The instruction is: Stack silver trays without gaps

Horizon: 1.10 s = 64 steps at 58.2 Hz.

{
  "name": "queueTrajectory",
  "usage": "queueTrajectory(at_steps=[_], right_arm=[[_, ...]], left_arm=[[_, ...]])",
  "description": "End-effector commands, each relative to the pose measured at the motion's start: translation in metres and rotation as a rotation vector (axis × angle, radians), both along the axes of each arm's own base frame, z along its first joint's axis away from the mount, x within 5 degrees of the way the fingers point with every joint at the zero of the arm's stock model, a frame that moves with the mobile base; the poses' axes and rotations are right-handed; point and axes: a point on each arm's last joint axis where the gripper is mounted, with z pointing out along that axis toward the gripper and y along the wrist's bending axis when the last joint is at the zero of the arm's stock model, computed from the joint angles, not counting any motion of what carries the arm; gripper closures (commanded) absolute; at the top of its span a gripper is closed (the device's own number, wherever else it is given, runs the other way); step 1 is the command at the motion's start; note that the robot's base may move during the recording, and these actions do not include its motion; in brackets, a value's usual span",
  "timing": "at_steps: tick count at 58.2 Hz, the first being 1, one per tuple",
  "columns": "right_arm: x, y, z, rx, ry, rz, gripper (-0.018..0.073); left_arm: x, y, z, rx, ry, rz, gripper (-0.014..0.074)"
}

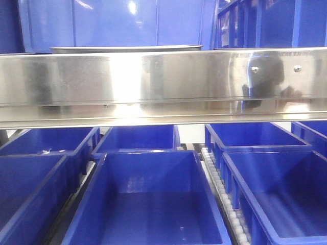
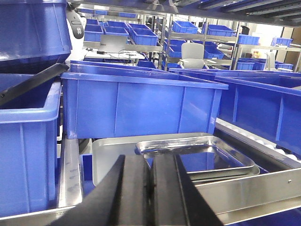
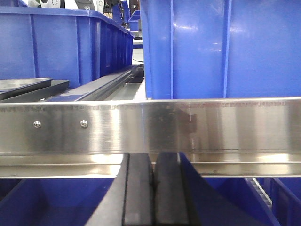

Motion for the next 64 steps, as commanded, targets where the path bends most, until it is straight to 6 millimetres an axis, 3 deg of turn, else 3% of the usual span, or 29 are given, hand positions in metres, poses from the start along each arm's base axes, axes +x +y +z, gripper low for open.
queueTrajectory(at_steps=[1,64], right_arm=[[-0.0004,-0.0005,0.0010,-0.010,-0.013,-0.008,0.0638],[-0.0004,-0.0003,-0.0012,-0.009,0.011,-0.006,0.0638]], left_arm=[[-0.0018,0.0005,0.0013,-0.013,-0.016,-0.004,0.0616],[-0.0018,0.0005,0.0013,-0.013,-0.016,-0.004,0.0616]])
